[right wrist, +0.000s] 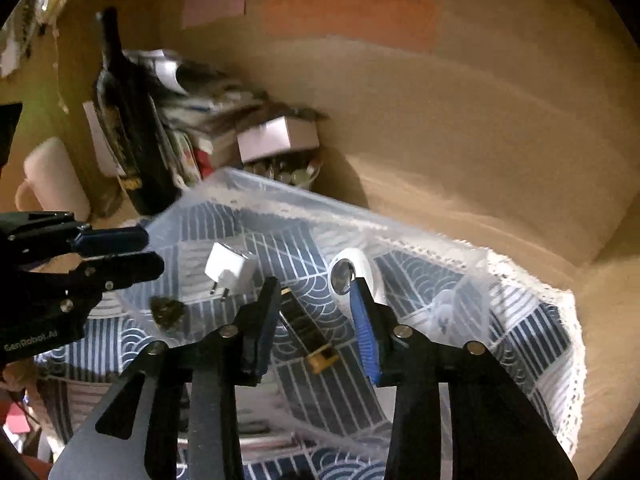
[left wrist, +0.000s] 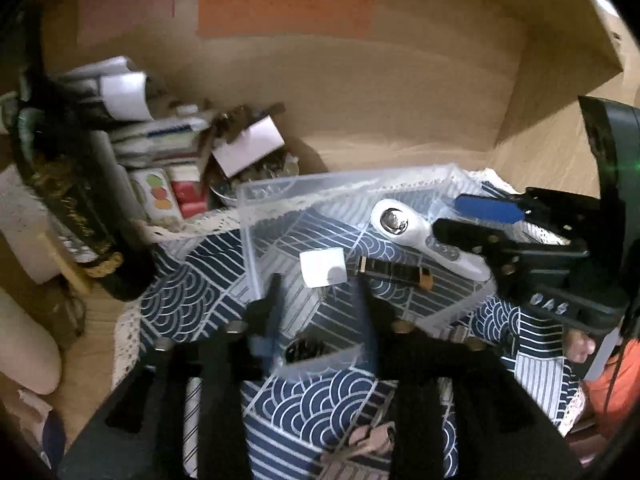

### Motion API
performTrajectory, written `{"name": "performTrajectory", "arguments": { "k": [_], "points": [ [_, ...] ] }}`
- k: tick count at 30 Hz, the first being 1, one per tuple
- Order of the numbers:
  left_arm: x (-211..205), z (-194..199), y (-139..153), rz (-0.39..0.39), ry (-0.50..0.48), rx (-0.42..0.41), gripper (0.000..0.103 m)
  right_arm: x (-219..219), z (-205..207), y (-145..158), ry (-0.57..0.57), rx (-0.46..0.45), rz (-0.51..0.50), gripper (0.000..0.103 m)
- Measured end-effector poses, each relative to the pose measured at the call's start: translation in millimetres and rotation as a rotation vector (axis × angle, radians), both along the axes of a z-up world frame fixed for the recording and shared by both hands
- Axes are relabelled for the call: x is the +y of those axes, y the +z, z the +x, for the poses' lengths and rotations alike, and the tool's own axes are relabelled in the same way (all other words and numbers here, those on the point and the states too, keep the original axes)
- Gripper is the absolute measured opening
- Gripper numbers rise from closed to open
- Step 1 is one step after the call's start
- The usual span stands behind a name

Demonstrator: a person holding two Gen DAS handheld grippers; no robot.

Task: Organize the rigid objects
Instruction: 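Release the knob into the clear box with the left tool while the right tool drops the lighter in, then grasp the bunch of keys with the left tool while the right tool grasps a small black item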

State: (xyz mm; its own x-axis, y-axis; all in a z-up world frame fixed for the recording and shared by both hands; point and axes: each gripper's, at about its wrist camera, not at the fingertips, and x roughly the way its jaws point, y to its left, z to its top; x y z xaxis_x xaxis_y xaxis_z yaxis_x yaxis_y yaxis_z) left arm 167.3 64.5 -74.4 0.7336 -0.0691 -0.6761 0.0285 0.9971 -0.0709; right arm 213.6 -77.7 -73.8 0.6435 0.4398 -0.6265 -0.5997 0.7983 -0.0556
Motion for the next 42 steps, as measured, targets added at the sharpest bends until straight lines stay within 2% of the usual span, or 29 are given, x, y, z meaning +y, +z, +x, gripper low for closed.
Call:
{"name": "performTrajectory", "arguments": {
  "k": [1, 6, 13, 16, 24, 30, 36, 39, 41, 42],
  "points": [
    [0, -6, 2, 0.005, 0.004, -0.011, 0.05, -4, -6, 4, -0.007, -0.014, 0.008, 0.039],
    [-3, -28, -3, 0.025, 0.001, 0.005, 0.053, -23, -34, 12, -0.032, -0.052, 0.029, 0.043],
    [-7, -55, -24, 0.024, -0.005, 0.056, 0.063, -51, -59, 1, -0.098, -0.016, 0.012, 0.046],
    [-12, -61, -39, 0.018, -0.021, 0.105, 0.063, -60, -65, -10, -0.118, 0.015, 0.03, 0.054],
    [-30, -59, -74, 0.01, -0.054, 0.231, 0.063, -72, -75, -47, -0.137, 0.122, -0.004, 0.054],
    [-37, -50, -78, 0.019, -0.071, 0.239, 0.063, -70, -69, -66, -0.115, 0.186, -0.043, 0.054],
    [-39, -53, -80, 0.027, -0.068, 0.207, 0.06, -66, -61, -80, -0.081, 0.238, -0.046, 0.054],
    [-42, -57, -80, 0.048, -0.074, 0.192, 0.059, -63, -60, -84, -0.077, 0.239, -0.055, 0.048],
    [-43, -59, -79, 0.048, -0.077, 0.186, 0.05, -62, -63, -82, -0.062, 0.237, -0.051, 0.033],
    [-42, -59, -78, 0.037, -0.082, 0.185, 0.05, -62, -64, -81, -0.064, 0.234, -0.052, 0.033]
  ]
}}
